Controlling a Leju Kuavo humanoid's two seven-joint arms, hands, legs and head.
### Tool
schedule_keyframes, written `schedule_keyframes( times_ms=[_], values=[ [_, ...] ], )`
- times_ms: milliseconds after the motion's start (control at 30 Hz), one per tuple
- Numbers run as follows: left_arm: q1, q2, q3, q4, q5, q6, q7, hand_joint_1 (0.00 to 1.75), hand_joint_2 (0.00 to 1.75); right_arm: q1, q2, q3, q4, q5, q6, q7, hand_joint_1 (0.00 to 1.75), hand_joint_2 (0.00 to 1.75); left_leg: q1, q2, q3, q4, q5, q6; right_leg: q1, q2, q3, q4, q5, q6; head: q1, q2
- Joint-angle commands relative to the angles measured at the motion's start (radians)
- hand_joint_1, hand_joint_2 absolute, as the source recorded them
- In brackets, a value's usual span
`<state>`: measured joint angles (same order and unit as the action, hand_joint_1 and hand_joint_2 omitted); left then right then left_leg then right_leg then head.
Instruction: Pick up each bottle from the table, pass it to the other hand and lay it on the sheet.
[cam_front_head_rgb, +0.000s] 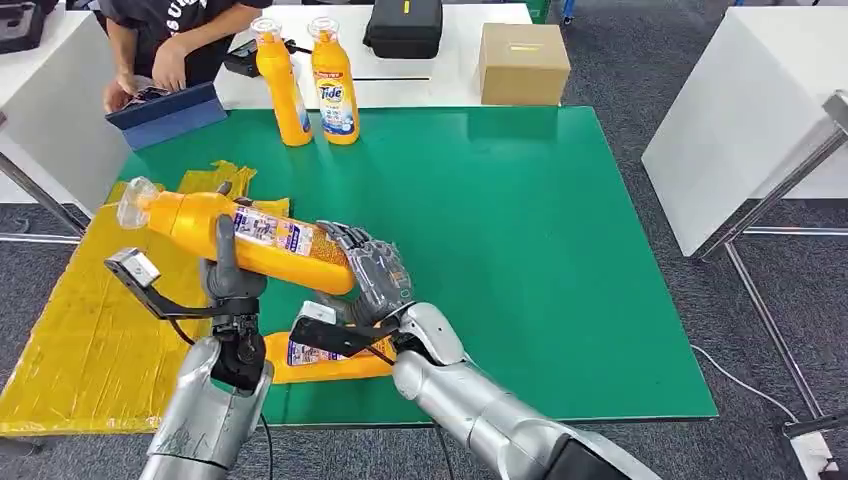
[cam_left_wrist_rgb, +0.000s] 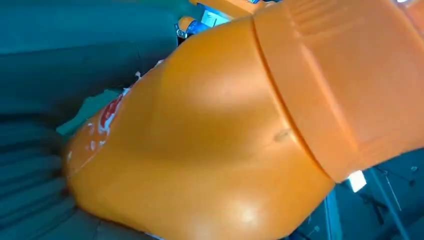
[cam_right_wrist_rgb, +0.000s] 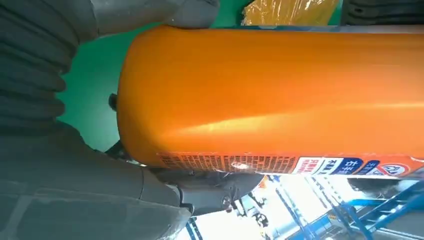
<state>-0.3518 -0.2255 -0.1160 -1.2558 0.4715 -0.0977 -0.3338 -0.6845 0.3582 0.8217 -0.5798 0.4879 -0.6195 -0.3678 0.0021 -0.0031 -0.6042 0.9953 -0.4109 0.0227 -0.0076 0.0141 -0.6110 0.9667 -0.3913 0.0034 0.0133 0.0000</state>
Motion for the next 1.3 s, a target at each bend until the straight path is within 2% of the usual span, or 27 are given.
schedule_keyframes(
  times_ms=[33, 67, 167, 267, 333, 400, 500, 600, 767, 867, 900, 967, 1000, 1067, 1167, 1200, 1233, 1267, 1300],
  values=[
    [-0.053, 0.031, -0.015, 0.005, 0.000, -0.001, 0.012, 1.75, 1.75, -0.011, -0.009, 0.046, 0.013, 0.006, -0.004, -0.040, 0.07, 1.75, 0.000, -0.001, 0.003, 0.000, -0.001, -0.001, 0.000, -0.002, 0.003, 0.000, -0.002, -0.001, 0.000, 0.000],
    [-0.050, 0.035, -0.014, -0.004, -0.001, -0.002, 0.009, 1.75, 1.75, -0.005, -0.010, 0.029, 0.000, -0.005, -0.004, -0.058, 0.00, 1.75, 0.000, -0.001, 0.004, 0.000, -0.002, -0.002, 0.000, -0.003, 0.004, 0.000, -0.002, -0.001, 0.000, 0.000],
    [-0.039, 0.046, 0.008, -0.060, -0.028, 0.022, -0.013, 1.75, 1.75, 0.020, -0.032, -0.016, -0.076, -0.033, 0.022, -0.086, 0.00, 1.75, 0.000, -0.001, 0.006, 0.000, -0.003, -0.002, 0.000, -0.003, 0.006, 0.000, -0.003, -0.001, 0.000, 0.000],
    [-0.021, 0.061, 0.032, -0.129, -0.090, 0.066, -0.033, 1.75, 1.75, 0.081, -0.085, -0.059, -0.254, -0.080, 0.039, -0.114, 0.00, 1.75, 0.000, 0.000, 0.002, 0.000, -0.002, -0.002, 0.001, -0.002, 0.003, 0.000, -0.002, -0.001, 0.000, 0.000],
    [-0.018, 0.066, 0.043, -0.158, -0.120, 0.086, -0.038, 1.75, 1.75, 0.119, -0.126, -0.069, -0.379, -0.095, 0.055, -0.097, 0.00, 1.75, 0.000, -0.001, 0.005, 0.000, -0.003, -0.002, 0.001, -0.002, 0.005, 0.000, -0.003, -0.001, 0.000, 0.000],
    [-0.018, 0.066, 0.043, -0.158, -0.120, 0.086, -0.038, 1.75, 1.75, 0.119, -0.126, -0.069, -0.379, -0.095, 0.055, -0.097, 0.00, 1.75, 0.001, -0.001, 0.001, 0.000, -0.001, -0.001, 0.001, -0.002, 0.002, -0.001, -0.001, 0.000, 0.000, 0.000],
    [-0.020, 0.062, 0.042, -0.151, -0.120, 0.086, -0.037, 1.75, 1.75, 0.121, -0.125, -0.067, -0.380, -0.094, 0.059, -0.093, 0.00, 1.75, 0.000, -0.001, 0.004, 0.000, -0.002, -0.002, 0.000, -0.003, 0.005, 0.000, -0.002, 0.000, 0.000, 0.000],
    [-0.030, 0.095, 0.057, -0.176, -0.220, 0.185, -0.090, 1.75, 1.75, 0.206, -0.194, -0.115, -0.609, -0.208, 0.057, -0.140, 0.00, 1.75, 0.000, -0.002, 0.002, 0.000, -0.001, -0.001, 0.001, -0.003, 0.003, -0.001, -0.001, 0.000, 0.000, 0.000],
    [-0.090, 0.169, 0.074, -0.196, -0.423, 0.349, -0.119, 1.75, 1.75, 0.378, -0.304, -0.218, -1.001, -0.271, 0.055, -0.124, 0.00, 1.75, 0.001, -0.005, 0.001, 0.000, -0.001, -0.001, 0.001, -0.005, 0.002, 0.000, -0.002, 0.000, 0.001, 0.000],
    [-0.129, 0.212, 0.079, -0.160, -0.731, 0.548, -0.134, 1.75, 1.75, 0.439, -0.326, -0.266, -1.135, -0.292, 0.030, -0.151, 0.00, 1.75, 0.000, -0.007, 0.004, 0.001, -0.003, -0.002, 0.001, -0.008, 0.006, 0.001, -0.005, -0.001, 0.000, 0.000],
    [-0.155, 0.231, 0.079, -0.118, -0.867, 0.624, -0.125, 1.75, 1.75, 0.439, -0.338, -0.271, -1.155, -0.288, 0.025, -0.144, 0.00, 1.75, 0.000, -0.005, 0.001, 0.001, -0.001, -0.002, 0.000, -0.006, 0.002, 0.001, -0.003, -0.001, 0.001, 0.000],
    [-0.213, 0.273, 0.069, -0.002, -1.155, 0.775, -0.073, 1.75, 1.75, 0.447, -0.347, -0.285, -1.163, -0.265, 0.022, -0.122, 0.00, 1.75, 0.000, -0.005, 0.004, 0.002, -0.003, -0.002, 0.000, -0.006, 0.006, 0.002, -0.005, -0.001, 0.000, 0.000],
    [-0.237, 0.252, 0.142, 0.047, -1.397, 0.796, -0.054, 1.75, 1.75, 0.464, -0.351, -0.298, -1.167, -0.252, 0.014, -0.117, 0.00, 1.75, 0.000, -0.005, 0.002, 0.001, -0.001, -0.002, 0.000, -0.006, 0.003, 0.001, -0.003, -0.001, 0.000, 0.000],
    [-0.263, 0.226, 0.252, 0.102, -1.698, 0.796, -0.034, 1.75, 1.75, 0.485, -0.357, -0.313, -1.170, -0.237, 0.003, -0.122, 0.00, 1.75, 0.000, -0.004, 0.003, -0.001, -0.001, -0.002, 0.000, -0.005, 0.004, 0.000, -0.002, -0.001, 0.000, 0.000],
    [-0.261, 0.243, 0.280, 0.081, -1.973, 0.796, 0.045, 1.75, 1.75, 0.492, -0.367, -0.317, -1.161, -0.231, 0.002, -0.121, 0.00, 1.75, 0.000, -0.002, 0.005, -0.001, -0.002, -0.002, 0.000, -0.004, 0.006, 0.000, -0.002, -0.001, 0.000, 0.000],
    [-0.261, 0.243, 0.280, 0.081, -1.973, 0.796, 0.045, 1.75, 1.75, 0.492, -0.367, -0.317, -1.161, -0.231, 0.002, -0.121, 0.00, 1.75, 0.000, 0.000, 0.003, 0.000, -0.001, -0.002, 0.000, -0.001, 0.003, -0.001, -0.001, -0.001, 0.000, 0.000],
    [-0.244, 0.406, 0.067, 0.072, -2.042, 0.796, 0.276, 1.75, 1.75, 0.485, -0.372, -0.312, -1.144, -0.234, 0.007, -0.115, 0.00, 1.75, 0.000, 0.000, 0.004, 0.000, -0.002, -0.002, 0.000, -0.001, 0.004, 0.000, -0.002, -0.001, 0.000, 0.000],
    [-0.292, 0.560, -0.177, 0.122, -2.042, 0.796, 0.519, 1.75, 1.75, 0.483, -0.379, -0.309, -1.137, -0.236, 0.009, -0.111, 0.00, 1.75, 0.000, 0.003, 0.003, -0.001, -0.001, -0.002, 0.000, 0.001, 0.002, -0.001, -0.001, -0.001, 0.001, 0.000],
    [-0.328, 0.592, -0.345, 0.180, -2.042, 0.796, 0.632, 1.75, 1.75, 0.485, -0.387, -0.306, -1.134, -0.238, 0.008, -0.110, 0.00, 1.75, 0.000, 0.004, 0.006, -0.001, -0.003, -0.003, 0.000, 0.001, 0.005, 0.000, -0.002, -0.002, 0.001, 0.000]
  ],
)
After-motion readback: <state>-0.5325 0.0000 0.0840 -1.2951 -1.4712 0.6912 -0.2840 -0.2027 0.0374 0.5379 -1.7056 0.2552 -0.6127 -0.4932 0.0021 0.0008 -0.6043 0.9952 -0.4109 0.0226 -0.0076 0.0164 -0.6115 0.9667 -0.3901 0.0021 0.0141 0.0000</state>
